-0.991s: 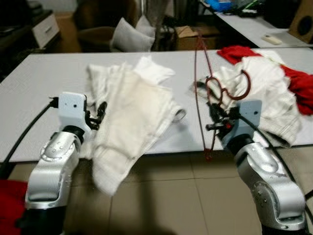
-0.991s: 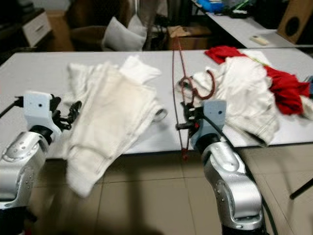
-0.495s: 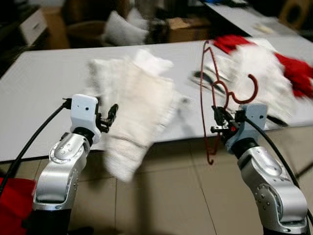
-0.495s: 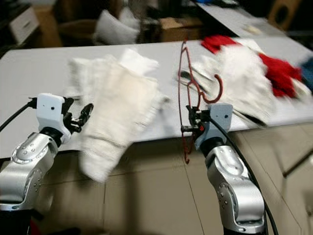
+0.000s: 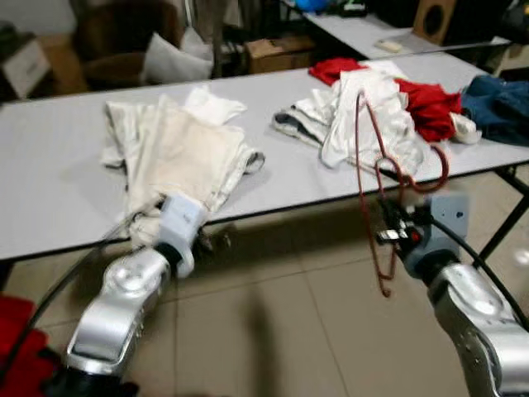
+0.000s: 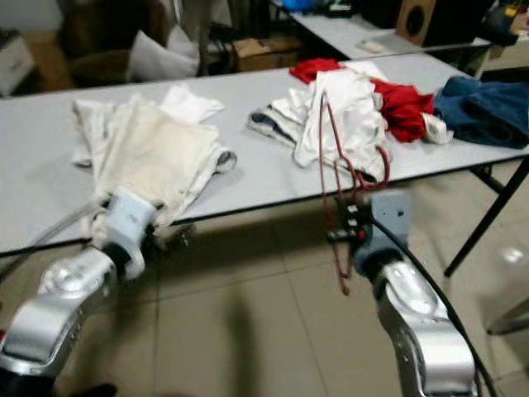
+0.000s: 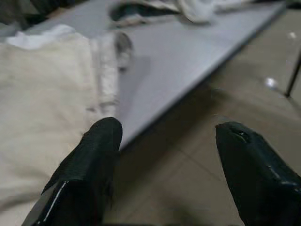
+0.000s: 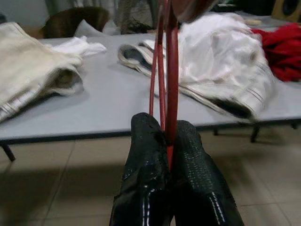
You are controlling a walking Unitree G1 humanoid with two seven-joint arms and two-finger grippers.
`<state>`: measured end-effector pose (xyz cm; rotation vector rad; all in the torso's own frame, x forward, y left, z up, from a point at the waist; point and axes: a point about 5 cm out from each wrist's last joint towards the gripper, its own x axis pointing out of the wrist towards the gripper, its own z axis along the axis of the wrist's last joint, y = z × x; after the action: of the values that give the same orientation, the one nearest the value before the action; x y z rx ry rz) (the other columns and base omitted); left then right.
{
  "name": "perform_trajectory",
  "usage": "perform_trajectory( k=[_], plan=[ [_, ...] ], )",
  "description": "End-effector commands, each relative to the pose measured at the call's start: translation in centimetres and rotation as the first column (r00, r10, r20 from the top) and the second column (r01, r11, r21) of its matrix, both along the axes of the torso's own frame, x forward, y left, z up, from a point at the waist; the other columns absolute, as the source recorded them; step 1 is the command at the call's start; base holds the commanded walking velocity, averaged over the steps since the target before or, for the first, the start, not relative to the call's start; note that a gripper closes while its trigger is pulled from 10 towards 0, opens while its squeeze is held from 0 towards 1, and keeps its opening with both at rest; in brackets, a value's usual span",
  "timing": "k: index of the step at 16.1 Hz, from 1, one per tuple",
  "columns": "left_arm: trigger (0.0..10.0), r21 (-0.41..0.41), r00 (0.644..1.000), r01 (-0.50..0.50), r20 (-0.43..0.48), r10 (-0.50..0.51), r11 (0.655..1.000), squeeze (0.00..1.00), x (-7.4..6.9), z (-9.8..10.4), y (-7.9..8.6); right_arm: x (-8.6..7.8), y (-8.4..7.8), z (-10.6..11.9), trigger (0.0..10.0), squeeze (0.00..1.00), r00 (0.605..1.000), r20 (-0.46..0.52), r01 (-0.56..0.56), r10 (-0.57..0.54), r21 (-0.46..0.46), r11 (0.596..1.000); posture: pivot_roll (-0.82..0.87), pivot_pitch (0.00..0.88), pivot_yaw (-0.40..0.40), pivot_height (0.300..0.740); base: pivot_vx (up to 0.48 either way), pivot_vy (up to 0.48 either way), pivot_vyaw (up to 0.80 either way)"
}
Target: Hang hanger
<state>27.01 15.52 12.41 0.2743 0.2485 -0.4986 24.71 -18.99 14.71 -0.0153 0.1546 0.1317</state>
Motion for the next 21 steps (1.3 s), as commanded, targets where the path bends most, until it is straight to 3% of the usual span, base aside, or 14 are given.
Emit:
perform_trajectory(
  k=[1,2,3,5,9,10,11,12,13,14,15,21],
  plan=[
    [10.0,0.153,1.0,-0.027,-0.005,0.028,0.988,1.0,0.6,-0.7,1.0,0.3,0.1,0.0,10.0,0.0,1.0,0.003,0.0,0.0,-0.002,1.0,-0.02,0.0,0.053,0.74,0.0,0.0,0.0],
    [10.0,0.264,0.997,-0.075,0.023,0.072,0.962,0.4,1.3,-1.1,2.0,0.5,0.7,0.0,10.0,0.0,1.0,0.0,-0.018,0.018,-0.004,1.0,-0.02,0.0,0.058,0.74,0.0,0.0,0.0],
    [10.0,0.292,0.996,-0.086,0.026,0.082,0.953,0.0,1.5,-1.2,2.4,0.5,1.0,0.0,10.0,0.0,0.999,0.0,-0.032,0.032,-0.009,0.999,-0.01,0.0,0.057,0.74,0.0,0.0,0.0],
    [10.0,0.307,0.996,-0.094,0.031,0.088,0.947,0.0,2.2,-1.3,2.8,0.5,1.5,-0.3,10.0,0.0,0.999,-0.007,-0.053,0.053,-0.014,0.998,0.0,0.0,0.041,0.74,0.0,0.0,0.0],
    [10.0,0.423,0.992,-0.124,0.016,0.129,0.898,0.0,3.8,-3.0,4.1,0.8,1.7,-0.3,10.0,0.0,0.998,-0.006,-0.055,0.055,-0.027,0.998,-0.01,0.0,0.041,0.74,0.0,0.0,0.0],
    [7.9,0.428,0.988,-0.149,0.023,0.154,0.891,0.0,4.1,-3.0,4.4,0.8,1.6,-0.2,10.0,0.0,0.999,-0.004,-0.053,0.053,-0.028,0.998,-0.02,0.0,0.047,0.74,0.0,0.0,0.0],
    [3.5,0.434,0.987,-0.157,0.029,0.16,0.887,0.0,4.3,-2.9,4.6,0.7,1.5,-0.2,10.0,0.0,0.999,-0.002,-0.052,0.052,-0.03,0.998,-0.02,0.0,0.047,0.74,0.0,0.0,0.0],
    [2.2,0.433,0.987,-0.155,0.036,0.154,0.888,0.0,4.6,-2.9,4.7,0.6,1.5,-0.3,10.0,0.0,0.999,-0.002,-0.047,0.047,-0.032,0.998,-0.02,0.0,0.048,0.74,0.0,0.0,0.0],
    [1.7,0.433,0.987,-0.155,0.04,0.153,0.888,0.0,4.7,-2.9,4.7,0.6,1.5,-0.3,10.0,0.0,0.999,-0.002,-0.046,0.046,-0.033,0.998,-0.02,0.0,0.048,0.74,0.0,0.0,0.0],
    [0.4,0.459,0.986,-0.165,0.067,0.151,0.873,0.0,5.2,-3.0,4.9,0.7,1.5,-0.3,10.0,0.0,0.999,-0.001,-0.046,0.046,-0.033,0.998,-0.02,0.0,0.048,0.74,0.0,0.0,0.0],
    [0.0,0.501,0.983,-0.184,0.107,0.151,0.845,0.0,5.7,-3.1,5.2,0.8,1.7,-0.3,10.0,0.0,0.999,0.002,-0.046,0.046,-0.033,0.998,-0.02,0.0,0.049,0.74,0.0,0.0,0.0],
    [0.0,0.647,0.977,-0.209,0.177,0.121,0.733,0.0,6.6,-3.0,6.9,0.9,1.7,-0.2,10.0,0.0,0.999,0.008,-0.049,0.05,-0.038,0.998,-0.02,0.0,0.049,0.74,0.0,0.0,0.0]
  ],
)
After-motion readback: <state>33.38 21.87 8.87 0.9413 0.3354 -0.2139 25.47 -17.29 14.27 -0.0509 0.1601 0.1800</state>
